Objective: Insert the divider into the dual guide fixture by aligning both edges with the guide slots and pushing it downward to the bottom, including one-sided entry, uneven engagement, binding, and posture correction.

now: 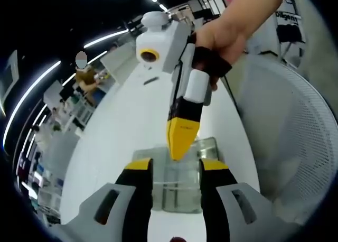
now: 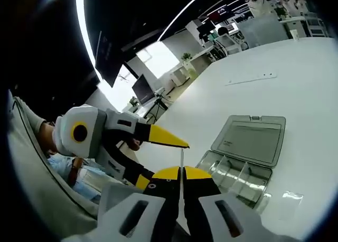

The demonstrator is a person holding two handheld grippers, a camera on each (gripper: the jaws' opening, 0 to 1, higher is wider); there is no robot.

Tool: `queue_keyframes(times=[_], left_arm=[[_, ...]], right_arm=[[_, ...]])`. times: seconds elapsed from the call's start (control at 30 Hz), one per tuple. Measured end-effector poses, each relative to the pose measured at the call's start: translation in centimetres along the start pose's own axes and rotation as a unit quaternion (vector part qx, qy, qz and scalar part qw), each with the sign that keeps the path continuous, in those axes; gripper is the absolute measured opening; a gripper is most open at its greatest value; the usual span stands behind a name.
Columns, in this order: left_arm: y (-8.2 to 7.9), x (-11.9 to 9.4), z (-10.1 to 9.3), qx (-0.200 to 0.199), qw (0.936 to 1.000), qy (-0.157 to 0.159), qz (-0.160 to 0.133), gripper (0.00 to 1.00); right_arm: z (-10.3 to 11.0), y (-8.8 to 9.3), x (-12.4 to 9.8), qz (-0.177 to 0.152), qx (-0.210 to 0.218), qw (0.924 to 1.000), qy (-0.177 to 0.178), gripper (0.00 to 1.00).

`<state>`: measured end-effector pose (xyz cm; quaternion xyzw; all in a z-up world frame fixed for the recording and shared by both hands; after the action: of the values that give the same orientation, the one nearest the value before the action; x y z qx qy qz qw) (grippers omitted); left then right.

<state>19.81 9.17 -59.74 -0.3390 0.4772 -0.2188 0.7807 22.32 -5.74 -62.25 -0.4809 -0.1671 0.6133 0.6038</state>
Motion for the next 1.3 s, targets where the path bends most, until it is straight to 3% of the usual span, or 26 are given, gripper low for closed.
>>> queue_keyframes(times=[0.23, 0.4, 0.5, 0.7, 0.83, 0.97, 1.3], left_arm=[[0.4, -0.5, 0.9, -0.031, 0.9995, 0.01, 0.0, 0.32], [0.8, -0.7, 1.2, -0.061, 0.9975, 0.036, 0.002, 0.31], [0.9, -0.7, 1.3, -0.055, 0.9976, 0.042, 0.008, 0.29], [0.9, -0.8, 1.2, -0.07, 0.9956, 0.062, 0.009, 0.24], [0.8, -1.0, 1.5, -0.083, 0.994, 0.071, 0.007, 0.21], [0.7, -1.1, 1.8, -0.093, 0.9924, 0.08, 0.007, 0.17], [0.5, -1.2, 1.3, -0.101, 0.9883, 0.114, 0.012, 0.1]], right_arm=[[0.1, 0.2, -0.2, 0.01, -0.037, 0.9993, -0.003, 0.0], [0.0, 0.4, -0.2, 0.017, -0.065, 0.9977, -0.004, 0.0], [0.2, 0.5, -0.2, 0.025, -0.101, 0.9946, -0.01, 0.0], [0.3, 0.5, -0.2, 0.031, -0.131, 0.9908, -0.014, 0.0], [0.5, 0.6, -0.3, 0.039, -0.164, 0.9855, -0.021, 0.0], [0.8, 0.5, -0.2, 0.051, -0.211, 0.9756, -0.032, 0.0], [1.5, 0.7, -0.1, 0.063, -0.265, 0.9609, -0.048, 0.0]])
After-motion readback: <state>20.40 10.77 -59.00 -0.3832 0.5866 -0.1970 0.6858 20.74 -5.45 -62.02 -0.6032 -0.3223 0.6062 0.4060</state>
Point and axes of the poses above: the point that each gripper's makers call its tool centre point, and the gripper's own axes: x roughly forward along the fingers, z roughly to its left, y roughly out of its underside, the point moved 10 cm from there along -x, roughly backward along the fingers, and after that the axes turned 8 degrees about -x, right-handed, at the moved point
